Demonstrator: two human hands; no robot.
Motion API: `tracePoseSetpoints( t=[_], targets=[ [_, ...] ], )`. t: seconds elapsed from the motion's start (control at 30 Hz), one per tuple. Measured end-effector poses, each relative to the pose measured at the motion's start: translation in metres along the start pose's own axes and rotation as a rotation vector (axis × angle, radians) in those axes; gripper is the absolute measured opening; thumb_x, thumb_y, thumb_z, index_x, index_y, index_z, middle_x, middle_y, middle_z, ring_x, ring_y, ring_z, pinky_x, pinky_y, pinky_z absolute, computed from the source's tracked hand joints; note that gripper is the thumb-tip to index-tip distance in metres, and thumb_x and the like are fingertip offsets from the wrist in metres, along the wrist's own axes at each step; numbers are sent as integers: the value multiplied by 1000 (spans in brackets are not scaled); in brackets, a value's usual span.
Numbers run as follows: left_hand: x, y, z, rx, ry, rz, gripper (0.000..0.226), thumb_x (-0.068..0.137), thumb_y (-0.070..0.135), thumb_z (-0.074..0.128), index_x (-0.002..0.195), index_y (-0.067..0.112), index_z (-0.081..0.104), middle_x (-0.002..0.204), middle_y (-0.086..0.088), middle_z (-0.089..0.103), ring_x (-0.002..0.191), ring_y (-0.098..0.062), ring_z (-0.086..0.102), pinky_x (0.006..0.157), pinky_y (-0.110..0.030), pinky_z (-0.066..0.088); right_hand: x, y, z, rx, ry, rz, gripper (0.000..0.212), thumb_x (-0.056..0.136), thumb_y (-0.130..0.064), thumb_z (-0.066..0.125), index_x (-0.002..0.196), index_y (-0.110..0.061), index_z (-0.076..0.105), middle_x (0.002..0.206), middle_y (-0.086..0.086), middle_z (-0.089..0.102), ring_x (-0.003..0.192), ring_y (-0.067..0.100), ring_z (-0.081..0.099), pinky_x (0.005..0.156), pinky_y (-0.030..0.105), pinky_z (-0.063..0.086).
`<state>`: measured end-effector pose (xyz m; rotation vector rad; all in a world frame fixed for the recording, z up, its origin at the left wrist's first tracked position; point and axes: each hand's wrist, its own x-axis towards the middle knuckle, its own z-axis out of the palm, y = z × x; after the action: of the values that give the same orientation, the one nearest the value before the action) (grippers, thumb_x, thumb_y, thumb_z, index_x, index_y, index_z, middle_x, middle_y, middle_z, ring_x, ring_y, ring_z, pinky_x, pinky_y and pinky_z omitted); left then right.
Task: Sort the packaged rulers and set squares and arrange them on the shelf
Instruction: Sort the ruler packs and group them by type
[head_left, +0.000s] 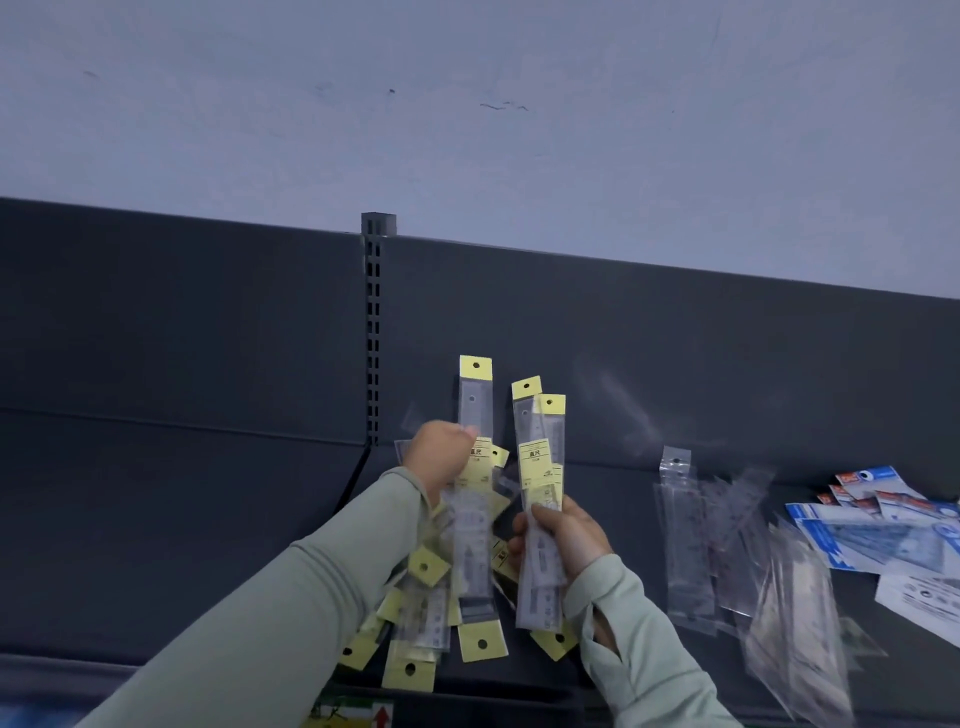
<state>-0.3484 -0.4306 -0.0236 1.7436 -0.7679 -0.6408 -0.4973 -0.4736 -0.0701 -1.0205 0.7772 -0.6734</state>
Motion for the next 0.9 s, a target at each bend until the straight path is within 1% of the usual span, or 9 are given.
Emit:
tracePoseSetpoints(
  t=[0.17, 0.3, 0.43, 0.5, 0.57, 0.67, 0.73, 0.8, 0.9],
  targets=[
    [-13, 1, 6, -233, -158, 65, 18, 96, 13, 54, 83, 5, 64, 67, -6, 61, 48, -11, 53, 45, -20, 38, 0, 0, 5, -71, -31, -66, 18, 100, -24, 45, 100, -10, 57, 64, 8, 65, 51, 20, 60, 53, 30, 50],
    [-10, 5, 9, -303, -128, 35, 13, 93, 15, 61, 92, 3, 68, 78, -9, 71, 56, -14, 64, 46, -21, 45, -1, -3, 2, -229, -12, -121, 32, 94, -34, 54, 117, -13, 61, 105, 4, 68, 96, 18, 63, 81, 27, 46],
    [-8, 7, 16, -351, -113, 20, 10, 87, 11, 68, 87, 1, 65, 77, -13, 70, 50, -15, 61, 46, -23, 48, -8, -3, 6, -25, -148, -76, 22, 95, -23, 52, 103, -4, 60, 70, 9, 69, 59, 22, 67, 50, 27, 52],
    [-6, 3, 19, -206, -28, 110, 16, 82, 14, 74, 79, 6, 61, 74, -6, 67, 54, -14, 57, 47, -23, 46, -11, -5, 7, 10, -194, -82, 12, 96, -10, 48, 102, -4, 56, 65, 10, 68, 52, 22, 67, 43, 25, 50],
    [-3, -1, 21, -51, 72, 202, 21, 80, 20, 76, 77, 11, 57, 74, 2, 63, 67, -14, 59, 58, -26, 49, -10, -6, 6, 33, -217, -88, 13, 97, -2, 43, 101, -5, 55, 66, 12, 68, 51, 23, 66, 42, 26, 50],
    [0, -7, 13, 201, 179, 229, 14, 91, 19, 57, 79, 14, 57, 83, 0, 63, 80, -18, 59, 75, -34, 52, -8, -6, 2, 44, -200, -108, 20, 96, 3, 40, 107, -6, 54, 71, 12, 70, 53, 23, 68, 47, 29, 54],
    [3, -12, 4, 502, 78, 182, 19, 94, 19, 46, 86, 12, 62, 95, -6, 67, 85, -20, 60, 82, -35, 52, -6, -5, -2, 38, -165, -125, 23, 95, 7, 40, 108, -6, 53, 71, 13, 69, 53, 23, 67, 50, 30, 56],
    [0, -19, -1, 790, -133, 98, 29, 91, 36, 55, 101, 10, 65, 103, -9, 66, 85, -21, 58, 85, -36, 50, -4, -5, -5, 7, -121, -123, 24, 93, 9, 40, 107, -7, 52, 69, 13, 65, 48, 21, 63, 50, 31, 53],
    [-2, -30, 1, 978, -231, 17, 36, 75, 45, 73, 90, 16, 60, 92, -2, 65, 83, -20, 61, 76, -32, 51, -7, -4, -4, -1, -66, -91, 23, 92, 10, 40, 102, -7, 53, 66, 14, 57, 44, 20, 53, 45, 28, 48]
  ],
)
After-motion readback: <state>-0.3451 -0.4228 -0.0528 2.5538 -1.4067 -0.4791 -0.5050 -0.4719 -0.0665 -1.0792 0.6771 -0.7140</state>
